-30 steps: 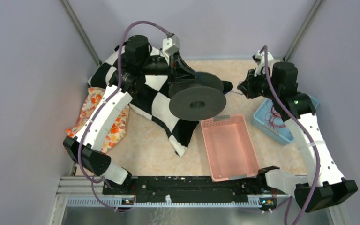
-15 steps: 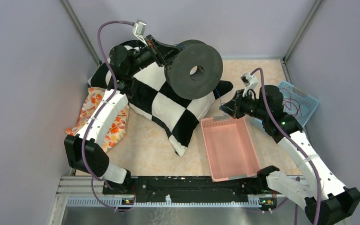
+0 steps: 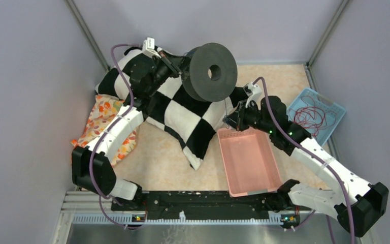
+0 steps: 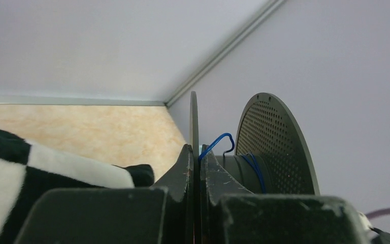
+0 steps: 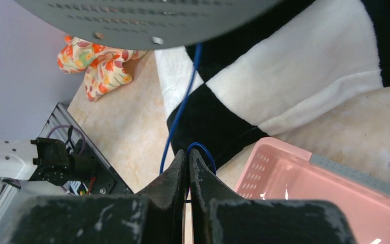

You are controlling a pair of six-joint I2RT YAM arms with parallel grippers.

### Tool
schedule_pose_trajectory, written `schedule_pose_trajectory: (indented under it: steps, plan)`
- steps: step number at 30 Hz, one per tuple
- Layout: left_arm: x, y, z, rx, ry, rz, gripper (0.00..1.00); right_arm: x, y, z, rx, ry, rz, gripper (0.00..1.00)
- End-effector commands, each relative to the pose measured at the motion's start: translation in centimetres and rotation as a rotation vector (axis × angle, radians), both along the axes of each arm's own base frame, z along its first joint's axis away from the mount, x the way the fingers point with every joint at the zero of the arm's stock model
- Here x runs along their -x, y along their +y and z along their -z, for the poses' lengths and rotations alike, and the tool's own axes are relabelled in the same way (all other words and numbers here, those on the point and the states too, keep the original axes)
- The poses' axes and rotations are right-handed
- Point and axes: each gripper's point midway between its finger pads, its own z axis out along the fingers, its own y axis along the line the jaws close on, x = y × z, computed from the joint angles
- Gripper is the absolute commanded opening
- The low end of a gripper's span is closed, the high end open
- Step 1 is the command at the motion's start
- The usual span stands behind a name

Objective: Wrap the cables

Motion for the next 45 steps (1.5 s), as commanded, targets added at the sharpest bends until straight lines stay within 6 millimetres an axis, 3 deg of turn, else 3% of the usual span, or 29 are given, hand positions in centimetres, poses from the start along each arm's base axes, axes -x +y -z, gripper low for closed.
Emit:
schedule_pose_trajectory:
  steps: [1,5,9,12,21,26,33,41,45]
  plan:
    - [1.6,2.0,-5.7,0.005,-0.170,-0.222,0.00,-0.8,1.4,-3.0,-0.024,-0.047,0.005,0.00]
    - [2.5,1.1,-6.2,-0.061,-0.213,-0.362,0.00,-1.3,2.7,-3.9,-0.119,-0.024,0.022,0.00]
    - [3.8,-1.2,-5.0,-0.165,-0.241,-0.470,0.00,-1.6,3.7,-4.6,-0.243,0.011,0.033,0.00]
    - [4.8,-3.3,-4.1,-0.285,-0.300,-0.501,0.00,-1.5,4.0,-6.5,-0.351,-0.008,0.037,0.00]
    - [5.6,-7.1,-3.1,-0.511,-0.448,-0.486,0.00,-1.1,4.4,-8.9,-0.390,-0.029,-0.008,0.00]
    - [5.9,-9.0,-1.0,-0.594,-0.493,-0.390,0.00,-1.2,4.4,-9.6,-0.403,-0.038,-0.001,0.00]
    - [7.0,-10.2,-0.3,-0.619,-0.547,-0.300,0.00,-2.1,3.9,-8.3,-0.357,-0.030,0.058,0.00]
    - [8.8,-10.4,-0.5,-0.647,-0.612,-0.211,0.00,-3.2,1.8,-9.5,-0.299,-0.115,0.150,0.01]
    - [9.9,-10.8,-0.7,-0.659,-0.661,-0.152,0.00,-4.0,0.6,-8.9,-0.197,-0.131,0.200,0.01]
